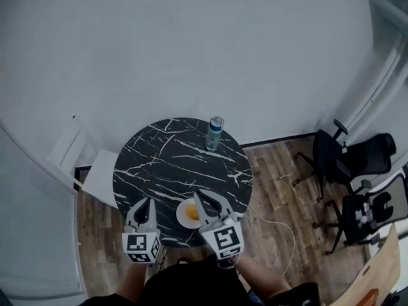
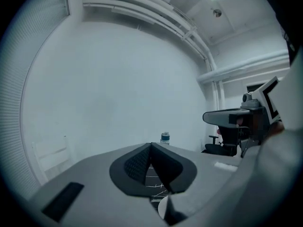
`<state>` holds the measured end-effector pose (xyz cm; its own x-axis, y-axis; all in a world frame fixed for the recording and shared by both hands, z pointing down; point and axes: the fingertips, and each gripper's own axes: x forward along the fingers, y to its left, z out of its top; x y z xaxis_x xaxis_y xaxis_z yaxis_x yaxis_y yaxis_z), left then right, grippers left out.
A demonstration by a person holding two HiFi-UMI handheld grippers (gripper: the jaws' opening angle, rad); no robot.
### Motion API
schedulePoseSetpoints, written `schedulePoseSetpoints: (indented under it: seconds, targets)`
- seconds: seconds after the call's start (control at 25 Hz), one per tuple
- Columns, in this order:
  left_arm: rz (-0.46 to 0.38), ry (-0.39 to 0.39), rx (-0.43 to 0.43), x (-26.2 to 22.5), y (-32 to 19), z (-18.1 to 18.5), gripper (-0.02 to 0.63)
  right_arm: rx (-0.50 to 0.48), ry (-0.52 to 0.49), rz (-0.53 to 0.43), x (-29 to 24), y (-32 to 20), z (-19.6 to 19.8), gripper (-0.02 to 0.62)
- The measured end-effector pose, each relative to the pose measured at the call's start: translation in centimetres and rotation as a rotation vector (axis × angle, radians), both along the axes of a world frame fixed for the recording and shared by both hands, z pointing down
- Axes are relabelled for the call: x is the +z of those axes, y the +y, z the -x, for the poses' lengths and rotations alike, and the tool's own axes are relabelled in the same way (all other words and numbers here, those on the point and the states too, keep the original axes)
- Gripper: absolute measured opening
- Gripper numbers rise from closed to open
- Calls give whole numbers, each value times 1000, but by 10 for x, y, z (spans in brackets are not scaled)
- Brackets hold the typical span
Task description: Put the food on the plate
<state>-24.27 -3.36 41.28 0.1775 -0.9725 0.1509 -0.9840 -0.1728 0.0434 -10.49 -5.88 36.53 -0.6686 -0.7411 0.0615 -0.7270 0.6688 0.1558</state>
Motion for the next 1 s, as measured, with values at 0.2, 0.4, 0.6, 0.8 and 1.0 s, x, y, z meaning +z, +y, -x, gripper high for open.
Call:
schedulePoseSetpoints:
  seconds: [0.2,0.4,0.6,0.8,1.0]
  targets:
    - [5,-1,33,2,-3,-12,0,14,20,11,4,0,-4,-3]
    - [12,-15,40,2,-6,-16,0,15,21,21,7,-3,-4,-3]
    - [7,-12,40,-1,-5,-17,0,6,41,25,11,0,-1,-3]
    - [15,-14,46,4,-4,-20,0,2,49,22,14,1,-2,-3]
    - [12,-27,51,3,-7,-19,0,7,32,28,15,-2,-3,-3]
